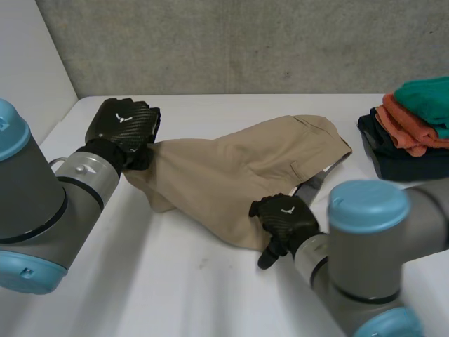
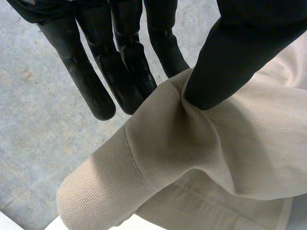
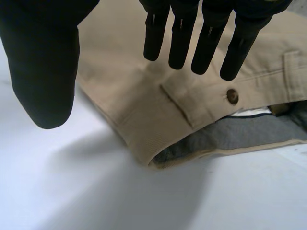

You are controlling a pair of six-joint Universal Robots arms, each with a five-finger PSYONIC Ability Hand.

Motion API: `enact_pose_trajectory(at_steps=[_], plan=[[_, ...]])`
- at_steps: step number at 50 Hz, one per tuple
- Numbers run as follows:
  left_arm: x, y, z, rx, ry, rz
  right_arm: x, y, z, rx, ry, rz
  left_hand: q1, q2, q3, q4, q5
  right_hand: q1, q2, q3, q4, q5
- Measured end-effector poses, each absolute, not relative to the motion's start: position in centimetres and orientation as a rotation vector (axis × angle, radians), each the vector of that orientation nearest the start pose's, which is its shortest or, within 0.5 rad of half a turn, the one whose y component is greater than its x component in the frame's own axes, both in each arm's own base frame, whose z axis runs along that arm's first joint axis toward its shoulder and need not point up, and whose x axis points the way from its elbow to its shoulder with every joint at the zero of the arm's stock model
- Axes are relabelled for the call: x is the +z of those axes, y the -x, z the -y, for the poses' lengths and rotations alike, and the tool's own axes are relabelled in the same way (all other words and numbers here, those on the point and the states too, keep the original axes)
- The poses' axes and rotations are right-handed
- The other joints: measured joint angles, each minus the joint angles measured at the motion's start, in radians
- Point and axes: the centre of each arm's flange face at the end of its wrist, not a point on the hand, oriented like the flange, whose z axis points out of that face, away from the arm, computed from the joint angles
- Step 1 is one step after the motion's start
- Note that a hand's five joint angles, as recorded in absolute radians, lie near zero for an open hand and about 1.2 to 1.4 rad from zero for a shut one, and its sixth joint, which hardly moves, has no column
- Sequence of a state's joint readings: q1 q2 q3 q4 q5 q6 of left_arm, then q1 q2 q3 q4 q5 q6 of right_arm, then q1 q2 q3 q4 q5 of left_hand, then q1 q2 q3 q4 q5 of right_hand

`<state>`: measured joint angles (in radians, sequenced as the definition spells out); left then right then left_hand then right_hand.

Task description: Fold the laundry.

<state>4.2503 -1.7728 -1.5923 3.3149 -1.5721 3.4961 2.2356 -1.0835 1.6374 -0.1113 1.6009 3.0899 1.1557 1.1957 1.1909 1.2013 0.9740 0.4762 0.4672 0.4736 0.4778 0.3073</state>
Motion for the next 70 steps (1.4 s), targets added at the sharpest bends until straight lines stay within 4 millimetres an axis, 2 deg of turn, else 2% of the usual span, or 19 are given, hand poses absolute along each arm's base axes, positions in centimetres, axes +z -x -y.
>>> enact_pose_trajectory(at_steps=[9, 13, 18, 22, 23, 24, 27, 33, 39, 44, 46, 51, 52, 56, 58, 60, 63, 65, 70], plan=[[26.0, 27.4, 25.0, -2.244, -0.925, -2.119, 11.5, -32.3, 20.6, -1.619, 0.813, -2.288, 0.000, 0.000, 0.000, 0.000, 0.000, 0.104, 0.112, 0.107, 0.103, 0.101], [26.3, 27.6, 25.0, -2.259, -0.926, -2.110, 11.1, -32.6, 21.3, -1.654, 0.798, -2.278, 0.000, 0.000, 0.000, 0.000, 0.000, 0.501, 0.617, 0.587, 0.582, 0.553], [26.7, 27.6, 24.9, -2.268, -0.924, -2.100, 11.9, -32.9, 22.1, -1.721, 0.766, -2.226, 0.000, 0.000, 0.000, 0.000, 0.000, 0.592, 0.703, 0.711, 0.714, 0.684], [27.6, 27.4, 24.7, -2.292, -0.914, -2.074, 15.0, -32.8, 22.6, -1.825, 0.750, -2.140, 0.000, 0.000, 0.000, 0.000, 0.000, 0.598, 0.705, 0.711, 0.716, 0.690], [28.1, 27.3, 24.5, -2.306, -0.907, -2.060, 17.0, -32.6, 22.7, -1.882, 0.756, -2.094, 0.000, 0.000, 0.001, 0.000, 0.000, 0.598, 0.705, 0.711, 0.716, 0.694], [28.1, 27.3, 24.5, -2.306, -0.907, -2.060, 17.0, -32.6, 22.7, -1.882, 0.756, -2.094, 0.000, 0.000, 0.001, 0.000, 0.000, 0.598, 0.705, 0.711, 0.716, 0.694], [30.3, 26.7, 23.8, -2.348, -0.888, -2.008, 23.3, -31.3, 23.2, -2.066, 0.853, -1.991, 0.000, 0.001, 0.001, 0.000, 0.000, 0.598, 0.706, 0.711, 0.718, 0.694], [32.5, 25.7, 22.2, -2.305, -0.926, -1.986, 31.7, -27.8, 24.0, -2.307, 1.077, -1.953, 0.000, 0.001, 0.001, 0.000, 0.000, 0.598, 0.706, 0.711, 0.718, 0.694], [31.5, 25.1, 20.8, -2.103, -1.094, -2.028, 35.9, -25.6, 23.9, -2.364, 1.187, -1.998, 0.000, 0.001, 0.001, 0.000, 0.000, 0.645, 0.714, 0.715, 0.719, 0.697], [29.5, 25.4, 20.6, -1.962, -1.256, -2.034, 35.1, -25.7, 24.5, -2.266, 1.247, -2.062, 0.000, 0.001, 0.001, 0.000, 0.013, 0.662, 0.715, 0.715, 0.719, 0.709], [28.1, 26.0, 21.5, -1.918, -1.317, -2.024, 33.3, -26.3, 25.5, -2.184, 1.273, -2.104, 0.000, 0.001, 0.001, 0.000, 0.013, 0.662, 0.715, 0.715, 0.719, 0.709], [26.3, 27.9, 25.3, -1.976, -1.313, -1.935, 29.8, -28.1, 28.3, -2.103, 1.247, -2.134, 0.000, 0.002, 0.002, 0.000, 0.013, 0.662, 0.715, 0.715, 0.719, 0.709], [26.3, 27.9, 25.3, -1.976, -1.313, -1.935, 29.8, -28.1, 28.3, -2.103, 1.247, -2.134, 0.000, 0.002, 0.002, 0.000, 0.013, 0.662, 0.715, 0.715, 0.719, 0.709], [26.4, 29.7, 29.2, -2.102, -1.208, -1.823, 28.0, -29.4, 30.6, -2.139, 1.148, -2.104, 0.000, 0.002, 0.002, 0.000, 0.013, 0.662, 0.715, 0.715, 0.719, 0.709], [26.3, 30.6, 30.7, -2.145, -1.159, -1.790, 27.4, -29.9, 31.7, -2.170, 1.082, -2.087, 0.000, 0.002, 0.002, 0.000, 0.013, 0.572, 0.594, 0.591, 0.589, 0.584], [25.9, 31.0, 31.3, -2.154, -1.143, -1.788, 27.1, -29.9, 32.0, -2.180, 1.050, -2.088, 0.000, 0.002, 0.002, 0.000, 0.013, 0.234, 0.246, 0.254, 0.253, 0.260], [25.3, 31.3, 31.7, -2.145, -1.141, -1.803, 26.5, -29.8, 32.0, -2.174, 1.025, -2.106, -0.226, -0.222, -0.217, -0.226, -0.182, -0.089, -0.077, -0.057, -0.061, -0.086], [24.4, 31.5, 31.6, -2.120, -1.155, -1.827, 25.7, -29.5, 31.6, -2.145, 1.012, -2.145, -0.707, -0.664, -0.651, -0.650, -0.602, -0.153, -0.142, -0.149, -0.158, -0.180], [23.5, 31.4, 31.2, -2.086, -1.174, -1.852, 24.7, -29.3, 30.3, -2.082, 0.998, -2.195, -0.929, -0.943, -0.939, -0.958, -0.909, -0.153, -0.143, -0.160, -0.163, -0.192]])
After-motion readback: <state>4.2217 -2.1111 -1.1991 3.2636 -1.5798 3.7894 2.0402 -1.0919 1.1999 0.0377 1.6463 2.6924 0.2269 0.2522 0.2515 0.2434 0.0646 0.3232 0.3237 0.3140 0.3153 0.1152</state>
